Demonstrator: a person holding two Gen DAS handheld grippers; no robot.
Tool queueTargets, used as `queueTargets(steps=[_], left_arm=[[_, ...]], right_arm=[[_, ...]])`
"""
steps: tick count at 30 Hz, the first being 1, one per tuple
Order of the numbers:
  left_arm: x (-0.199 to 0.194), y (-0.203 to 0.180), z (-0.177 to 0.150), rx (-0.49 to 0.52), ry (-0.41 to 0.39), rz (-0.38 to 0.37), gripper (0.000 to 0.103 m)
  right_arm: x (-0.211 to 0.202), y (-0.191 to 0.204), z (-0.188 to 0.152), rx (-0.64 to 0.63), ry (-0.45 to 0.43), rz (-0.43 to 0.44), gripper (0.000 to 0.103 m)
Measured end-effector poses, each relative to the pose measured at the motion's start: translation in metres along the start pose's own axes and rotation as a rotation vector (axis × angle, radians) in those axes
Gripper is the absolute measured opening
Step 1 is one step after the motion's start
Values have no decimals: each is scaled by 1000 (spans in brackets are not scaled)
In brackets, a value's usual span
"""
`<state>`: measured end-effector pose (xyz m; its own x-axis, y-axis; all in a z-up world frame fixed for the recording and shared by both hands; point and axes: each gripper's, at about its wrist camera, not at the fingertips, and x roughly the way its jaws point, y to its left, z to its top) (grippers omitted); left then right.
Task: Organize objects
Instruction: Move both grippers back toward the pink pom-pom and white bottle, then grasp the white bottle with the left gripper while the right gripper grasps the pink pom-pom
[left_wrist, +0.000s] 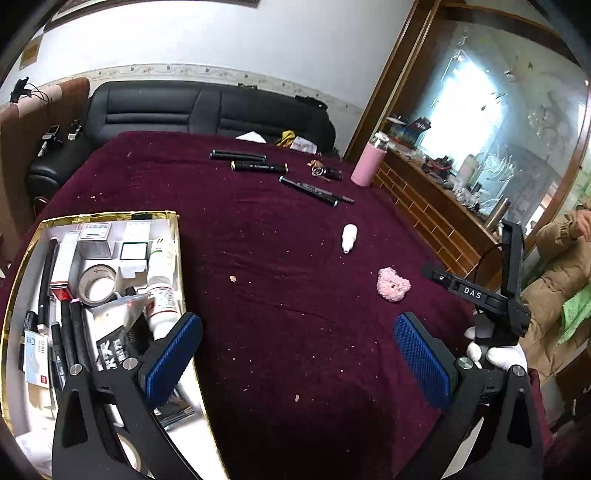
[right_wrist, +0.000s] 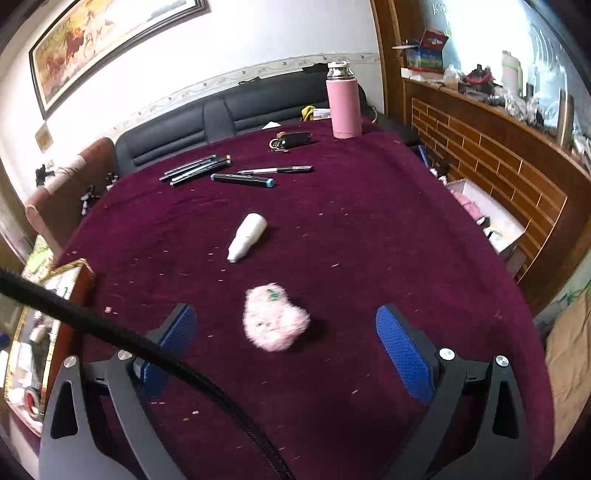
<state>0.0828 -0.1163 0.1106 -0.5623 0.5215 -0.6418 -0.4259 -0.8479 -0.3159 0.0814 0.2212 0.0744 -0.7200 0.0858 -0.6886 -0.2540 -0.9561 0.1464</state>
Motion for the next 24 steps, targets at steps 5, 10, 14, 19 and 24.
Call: queueTargets(steps=[5,10,14,19,24], left_arm=[[30,-26,15,46,35,43,101],[82,-58,45,144,58,81,101],[134,-78,65,199,94,97,101],[196,-102,78,263,143,106,101],[248,-119,91,302,163,132,101]], right_arm=[[11,-8,3,-32,2,-11,99],[20,-21,2,-25,34,-3,99],[25,-36,4,-8,59,12,99],[28,-65,4,72,88,55,99],[30,-75,3,105,101,91,99]])
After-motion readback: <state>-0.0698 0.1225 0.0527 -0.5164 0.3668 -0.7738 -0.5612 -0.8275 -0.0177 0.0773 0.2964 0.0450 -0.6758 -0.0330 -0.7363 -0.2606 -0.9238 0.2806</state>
